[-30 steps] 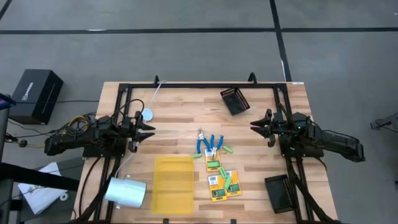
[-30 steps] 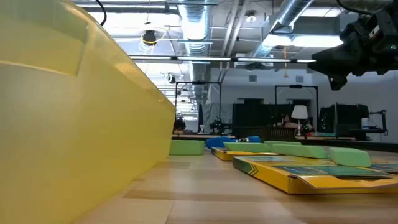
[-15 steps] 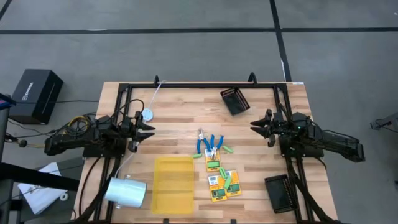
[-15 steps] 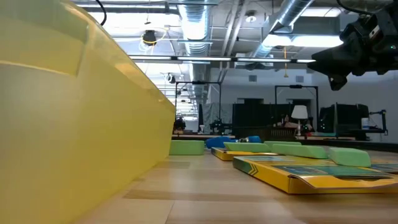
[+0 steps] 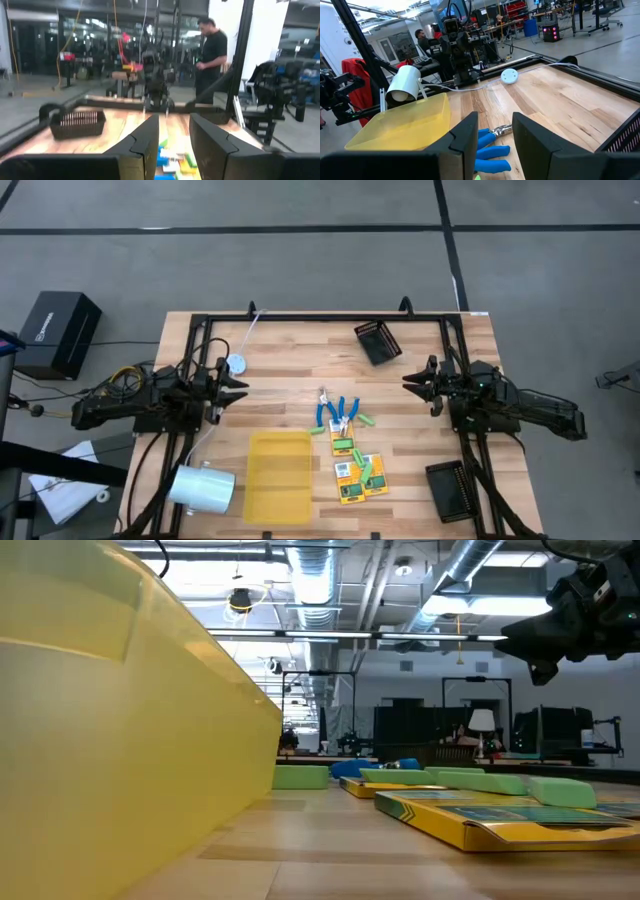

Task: Pick & Place School Supplies
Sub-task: Put the blue punch plier into the top black bin

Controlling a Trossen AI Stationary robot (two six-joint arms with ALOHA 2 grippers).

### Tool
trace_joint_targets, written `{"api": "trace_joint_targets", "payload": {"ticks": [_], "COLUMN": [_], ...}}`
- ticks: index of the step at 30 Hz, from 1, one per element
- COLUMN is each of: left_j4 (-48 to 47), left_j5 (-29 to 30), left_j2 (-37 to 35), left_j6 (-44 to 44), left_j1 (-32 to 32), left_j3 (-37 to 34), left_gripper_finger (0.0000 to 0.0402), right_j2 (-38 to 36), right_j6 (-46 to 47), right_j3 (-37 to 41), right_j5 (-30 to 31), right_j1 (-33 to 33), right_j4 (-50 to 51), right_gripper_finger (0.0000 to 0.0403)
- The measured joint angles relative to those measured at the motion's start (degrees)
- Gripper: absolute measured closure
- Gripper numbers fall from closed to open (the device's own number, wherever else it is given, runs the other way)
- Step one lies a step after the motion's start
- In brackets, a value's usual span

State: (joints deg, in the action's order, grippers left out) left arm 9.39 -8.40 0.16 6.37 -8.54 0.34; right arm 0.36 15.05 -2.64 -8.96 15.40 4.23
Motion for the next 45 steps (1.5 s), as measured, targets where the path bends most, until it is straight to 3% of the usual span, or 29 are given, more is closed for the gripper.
{"api": "trace_joint_targets", "payload": {"ticks": [14, 29, 37, 45], "left_j4": [19.04, 20.96, 22.82, 29.11], "left_j5": [0.0, 0.43, 0.82, 5.53], "left_j2": [0.0, 1.18, 5.17, 9.69], "left_j6": [0.1, 14.38, 15.61, 19.09], "left_j1": [0.01, 0.02, 0.0, 0.0], "left_j3": [0.0, 0.0, 0.0, 0.0], "left_gripper_finger": [0.0298, 0.0298, 0.0298, 0.0298], "right_j2": [-0.02, 0.0, -0.02, 0.0], "right_j6": [0.0, 0.0, 0.02, 0.03], "right_j3": [-0.01, 0.14, 0.14, 0.07], "right_j5": [-0.01, -0.01, 1.4, 3.7], "right_j1": [0.0, 0.0, 0.01, 0.04], "right_j4": [0.0, -1.17, -13.11, -27.67], "right_gripper_finger": [0.029, 0.029, 0.029, 0.029]}}
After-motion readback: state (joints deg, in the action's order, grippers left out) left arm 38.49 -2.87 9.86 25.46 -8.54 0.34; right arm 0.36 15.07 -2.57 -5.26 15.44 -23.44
